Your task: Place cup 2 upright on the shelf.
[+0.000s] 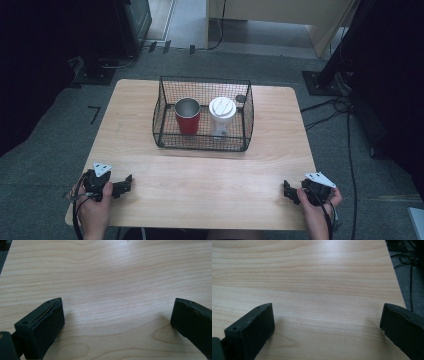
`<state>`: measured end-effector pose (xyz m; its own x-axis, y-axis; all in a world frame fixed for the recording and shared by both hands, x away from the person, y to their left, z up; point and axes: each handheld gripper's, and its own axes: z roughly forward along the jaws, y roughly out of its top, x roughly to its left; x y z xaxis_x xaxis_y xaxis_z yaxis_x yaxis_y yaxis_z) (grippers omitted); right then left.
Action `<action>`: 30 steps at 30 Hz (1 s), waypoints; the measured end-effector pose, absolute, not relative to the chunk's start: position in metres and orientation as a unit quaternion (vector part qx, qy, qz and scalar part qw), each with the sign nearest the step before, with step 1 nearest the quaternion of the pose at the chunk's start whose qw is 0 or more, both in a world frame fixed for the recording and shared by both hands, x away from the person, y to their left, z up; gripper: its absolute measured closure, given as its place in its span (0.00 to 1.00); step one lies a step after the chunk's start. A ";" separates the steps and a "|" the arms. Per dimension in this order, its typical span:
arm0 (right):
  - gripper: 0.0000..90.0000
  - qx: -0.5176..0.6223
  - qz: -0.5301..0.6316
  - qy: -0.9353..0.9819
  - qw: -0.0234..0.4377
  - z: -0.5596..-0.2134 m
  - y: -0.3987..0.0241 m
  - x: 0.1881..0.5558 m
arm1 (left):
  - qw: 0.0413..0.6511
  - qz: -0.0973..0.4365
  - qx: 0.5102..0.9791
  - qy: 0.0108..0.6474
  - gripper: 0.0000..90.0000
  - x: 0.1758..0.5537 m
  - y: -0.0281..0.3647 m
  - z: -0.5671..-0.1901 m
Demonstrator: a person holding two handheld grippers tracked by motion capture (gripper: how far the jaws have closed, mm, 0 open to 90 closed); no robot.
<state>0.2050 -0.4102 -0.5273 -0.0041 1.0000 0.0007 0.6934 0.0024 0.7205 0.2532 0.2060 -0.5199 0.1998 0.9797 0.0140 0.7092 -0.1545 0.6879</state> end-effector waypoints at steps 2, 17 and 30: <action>0.00 0.649 0.281 0.654 0.268 -0.528 -0.411 0.206 | 0.282 0.239 0.722 0.585 0.00 0.253 0.206 -0.520; 0.00 0.648 0.285 0.656 0.262 -0.528 -0.412 0.206 | 0.283 0.239 0.721 0.586 0.00 0.253 0.206 -0.520; 0.00 0.649 0.285 0.656 0.261 -0.528 -0.412 0.206 | 0.283 0.240 0.721 0.585 0.00 0.253 0.206 -0.520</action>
